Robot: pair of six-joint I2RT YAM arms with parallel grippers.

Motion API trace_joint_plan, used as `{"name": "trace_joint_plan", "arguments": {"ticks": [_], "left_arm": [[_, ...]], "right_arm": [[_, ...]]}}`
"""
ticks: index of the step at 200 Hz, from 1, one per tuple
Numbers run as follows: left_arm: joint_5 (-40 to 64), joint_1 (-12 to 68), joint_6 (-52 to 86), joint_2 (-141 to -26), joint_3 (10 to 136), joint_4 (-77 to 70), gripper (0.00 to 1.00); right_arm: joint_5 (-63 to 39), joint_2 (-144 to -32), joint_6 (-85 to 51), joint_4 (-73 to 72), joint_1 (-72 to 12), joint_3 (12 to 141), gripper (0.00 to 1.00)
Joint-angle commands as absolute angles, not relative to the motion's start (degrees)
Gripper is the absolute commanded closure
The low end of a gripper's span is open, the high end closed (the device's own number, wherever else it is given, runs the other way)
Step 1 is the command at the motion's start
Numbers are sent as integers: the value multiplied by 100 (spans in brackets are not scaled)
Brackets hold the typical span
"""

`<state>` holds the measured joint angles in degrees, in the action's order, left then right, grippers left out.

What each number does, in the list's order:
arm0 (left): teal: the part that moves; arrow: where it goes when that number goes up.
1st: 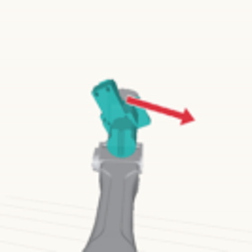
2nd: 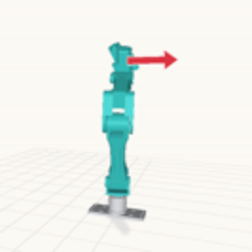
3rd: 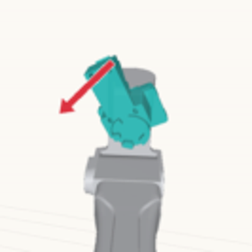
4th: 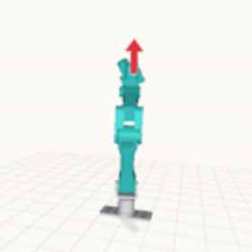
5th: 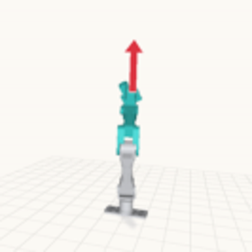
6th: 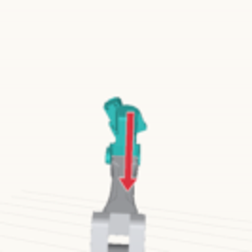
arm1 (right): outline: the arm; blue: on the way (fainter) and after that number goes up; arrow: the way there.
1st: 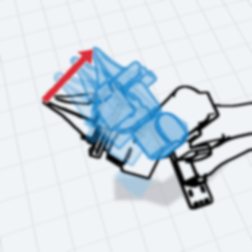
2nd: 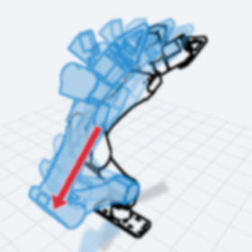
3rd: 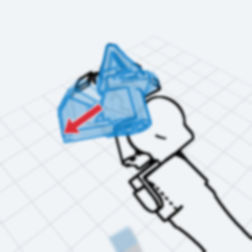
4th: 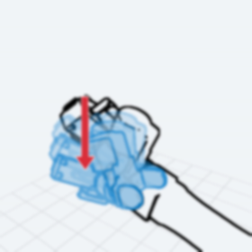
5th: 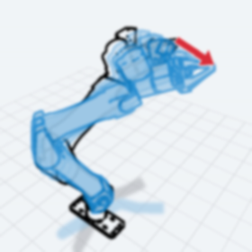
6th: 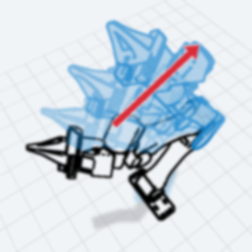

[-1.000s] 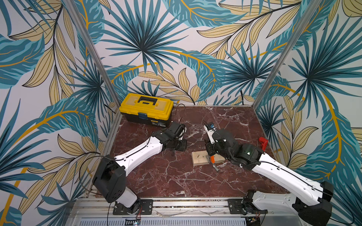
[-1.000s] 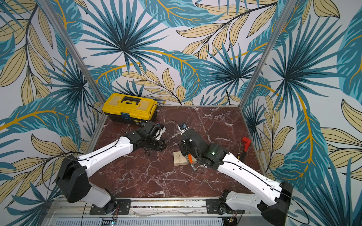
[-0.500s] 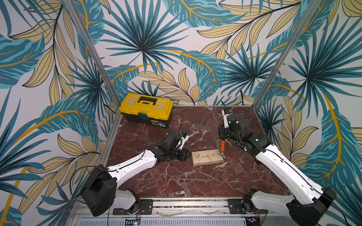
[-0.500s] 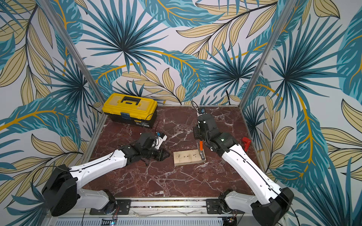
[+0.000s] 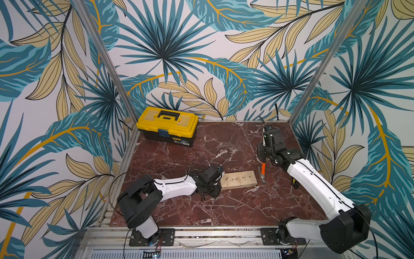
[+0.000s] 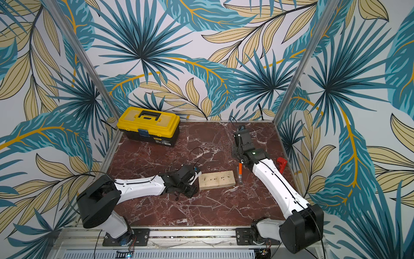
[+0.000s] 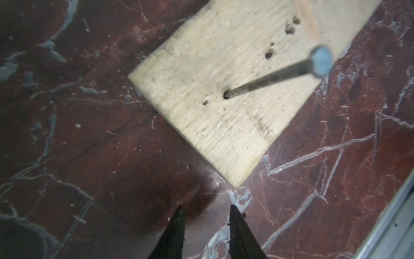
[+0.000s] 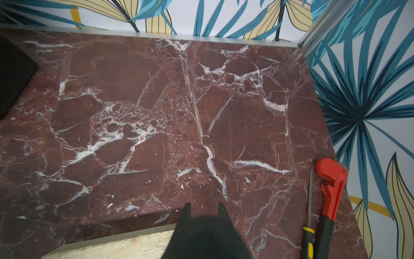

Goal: Use a claw hammer to pull out a nail
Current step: Adjust the mounting plate at the center of the board.

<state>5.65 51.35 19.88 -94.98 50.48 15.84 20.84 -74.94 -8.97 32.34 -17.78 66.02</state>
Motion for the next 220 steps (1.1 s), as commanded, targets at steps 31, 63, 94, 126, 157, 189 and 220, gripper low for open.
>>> {"name": "trace_joint_plan", "arguments": {"ticks": [31,63,94,126,157,189,220], "left_arm": [[348,5158,2002,-9838,5386,1181,65],[273,5126,2156,-10054,5538,1130,66],[193,4942,2179,-10251,5765,1121,66],[249,4670,2027,-10448,6106,1120,66],[408,4463,1834,-10759,6544,1126,66],[668,4347,1746,-11132,7005,1125,66],[834,4257,1584,-11423,7457,1141,66]], "right_arm": [[1873,-7742,-627,2441,-1740,6374,100],[1366,-7838,-697,2473,-1753,6302,100],[1093,-7808,-767,2485,-1817,6111,100],[941,-7728,-911,2623,-1943,5956,100],[872,-7573,-1105,2780,-2161,5824,100],[873,-7401,-1322,2791,-2496,5667,100],[946,-7293,-1662,2826,-2843,5510,100]]}}
